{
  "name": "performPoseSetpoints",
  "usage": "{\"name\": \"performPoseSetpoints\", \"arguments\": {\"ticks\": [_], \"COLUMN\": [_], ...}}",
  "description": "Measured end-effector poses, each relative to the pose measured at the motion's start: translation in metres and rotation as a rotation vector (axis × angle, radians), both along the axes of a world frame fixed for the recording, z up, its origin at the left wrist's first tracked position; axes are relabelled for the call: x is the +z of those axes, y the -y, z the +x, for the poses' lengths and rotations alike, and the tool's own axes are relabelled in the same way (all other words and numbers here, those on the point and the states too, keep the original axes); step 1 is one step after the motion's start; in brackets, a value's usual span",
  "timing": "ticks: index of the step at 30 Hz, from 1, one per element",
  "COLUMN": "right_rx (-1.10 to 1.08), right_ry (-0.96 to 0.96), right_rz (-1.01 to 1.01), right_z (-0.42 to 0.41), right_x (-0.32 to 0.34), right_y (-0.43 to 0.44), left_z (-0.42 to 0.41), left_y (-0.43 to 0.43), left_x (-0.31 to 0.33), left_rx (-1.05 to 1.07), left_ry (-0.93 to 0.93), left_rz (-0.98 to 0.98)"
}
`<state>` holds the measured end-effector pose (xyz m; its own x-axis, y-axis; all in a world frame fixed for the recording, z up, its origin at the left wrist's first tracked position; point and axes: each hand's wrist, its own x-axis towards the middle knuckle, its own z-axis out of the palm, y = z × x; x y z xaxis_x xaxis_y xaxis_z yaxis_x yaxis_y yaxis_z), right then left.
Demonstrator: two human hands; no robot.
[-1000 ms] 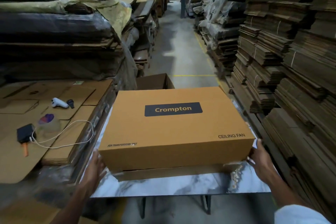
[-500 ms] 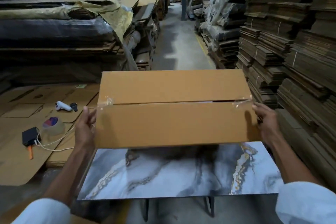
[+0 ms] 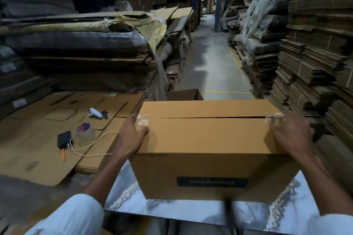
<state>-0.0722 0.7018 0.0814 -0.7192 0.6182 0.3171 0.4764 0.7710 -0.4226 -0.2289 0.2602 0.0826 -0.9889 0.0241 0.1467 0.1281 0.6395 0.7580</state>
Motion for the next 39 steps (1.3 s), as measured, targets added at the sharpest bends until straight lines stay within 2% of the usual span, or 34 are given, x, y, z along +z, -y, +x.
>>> {"name": "performPoseSetpoints", "arguments": {"ticks": [2,4,6,11,17,22,35,39], "right_rx": [0.251,0.462,0.546,0.532,0.52,0.517,0.506,0.502], "right_ry": [-0.004,0.102,0.244,0.34,0.356,0.328,0.309,0.293], "right_rz": [0.071,0.037,0.1,0.196,0.197,0.189,0.184,0.167], "right_z": [-0.016,-0.031,-0.042,-0.045,-0.043,-0.042,-0.042,-0.042], "right_x": [0.005,0.004,-0.007,-0.019,-0.016,-0.019,-0.021,-0.021], "right_y": [0.034,0.073,0.099,0.103,0.107,0.106,0.106,0.107], "left_z": [-0.002,-0.003,-0.004,-0.01,-0.016,-0.026,-0.038,-0.038], "left_y": [-0.006,-0.01,-0.009,0.001,-0.004,-0.011,-0.029,-0.03], "left_x": [-0.004,-0.006,-0.009,-0.01,-0.009,-0.007,0.012,0.013], "left_rx": [-0.039,-0.061,-0.061,-0.03,0.033,0.056,0.098,0.089], "left_ry": [-0.105,-0.163,-0.178,-0.177,-0.257,-0.262,-0.082,-0.11], "left_rz": [-0.101,-0.197,-0.24,-0.273,-0.407,-0.413,-0.431,-0.493]}}
